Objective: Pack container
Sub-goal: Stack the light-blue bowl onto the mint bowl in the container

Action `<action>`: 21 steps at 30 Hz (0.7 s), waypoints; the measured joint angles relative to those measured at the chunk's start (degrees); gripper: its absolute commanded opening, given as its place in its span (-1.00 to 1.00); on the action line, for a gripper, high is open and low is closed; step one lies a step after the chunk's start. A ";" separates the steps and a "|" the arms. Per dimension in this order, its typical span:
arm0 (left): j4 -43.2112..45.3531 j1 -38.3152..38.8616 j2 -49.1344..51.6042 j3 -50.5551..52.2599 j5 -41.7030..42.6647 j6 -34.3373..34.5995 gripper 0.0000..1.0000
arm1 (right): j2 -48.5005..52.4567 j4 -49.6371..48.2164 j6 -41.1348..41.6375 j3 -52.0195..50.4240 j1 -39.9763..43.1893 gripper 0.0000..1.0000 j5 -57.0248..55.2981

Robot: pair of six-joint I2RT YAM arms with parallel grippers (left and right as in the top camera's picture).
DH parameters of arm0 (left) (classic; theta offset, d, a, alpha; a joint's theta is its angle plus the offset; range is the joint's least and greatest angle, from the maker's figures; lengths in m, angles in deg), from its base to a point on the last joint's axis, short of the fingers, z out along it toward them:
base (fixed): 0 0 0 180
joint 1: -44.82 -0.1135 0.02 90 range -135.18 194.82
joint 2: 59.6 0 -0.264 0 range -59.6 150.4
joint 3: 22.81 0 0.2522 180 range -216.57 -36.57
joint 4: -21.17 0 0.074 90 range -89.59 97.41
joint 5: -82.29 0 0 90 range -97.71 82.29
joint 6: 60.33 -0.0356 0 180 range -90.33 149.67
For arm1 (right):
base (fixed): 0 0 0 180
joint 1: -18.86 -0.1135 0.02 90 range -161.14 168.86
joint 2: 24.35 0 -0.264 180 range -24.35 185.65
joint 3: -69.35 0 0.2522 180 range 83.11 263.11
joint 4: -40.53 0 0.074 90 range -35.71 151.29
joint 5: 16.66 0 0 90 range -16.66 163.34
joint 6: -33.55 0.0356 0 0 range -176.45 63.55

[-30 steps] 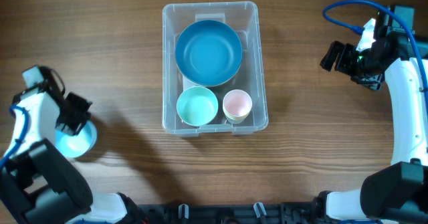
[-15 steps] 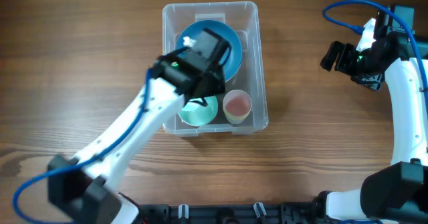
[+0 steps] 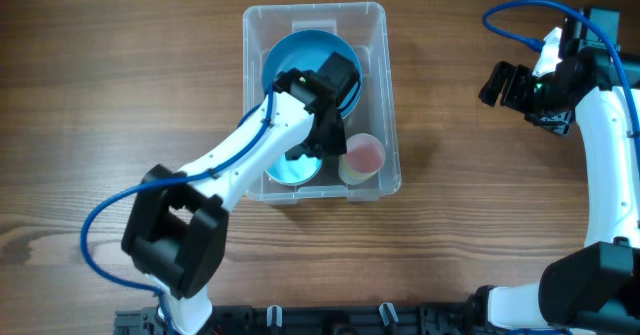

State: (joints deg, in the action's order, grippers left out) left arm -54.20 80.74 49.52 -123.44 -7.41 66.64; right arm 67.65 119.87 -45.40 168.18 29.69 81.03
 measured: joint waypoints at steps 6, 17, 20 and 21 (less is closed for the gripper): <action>-2.73 -12.20 -17.40 -5.01 -5.18 -2.29 0.55 | 0.00 -0.35 -1.25 0.00 0.00 0.97 0.00; 2.16 -30.25 -8.81 -2.54 -6.38 -5.79 0.99 | 1.70 -12.85 -2.89 -0.20 -10.54 0.99 -3.26; 10.71 -31.93 -8.68 -2.40 -6.43 -12.31 0.99 | 2.29 -21.03 -3.19 -0.33 -10.54 1.00 -3.72; 11.58 -32.70 -8.66 -2.43 -6.45 -13.73 1.00 | 2.29 -21.24 -3.21 -0.33 -10.54 0.99 -3.74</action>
State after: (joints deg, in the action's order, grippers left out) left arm -42.61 48.04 40.87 -125.86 -13.86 52.91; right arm 69.95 98.63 -48.61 167.86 19.16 77.29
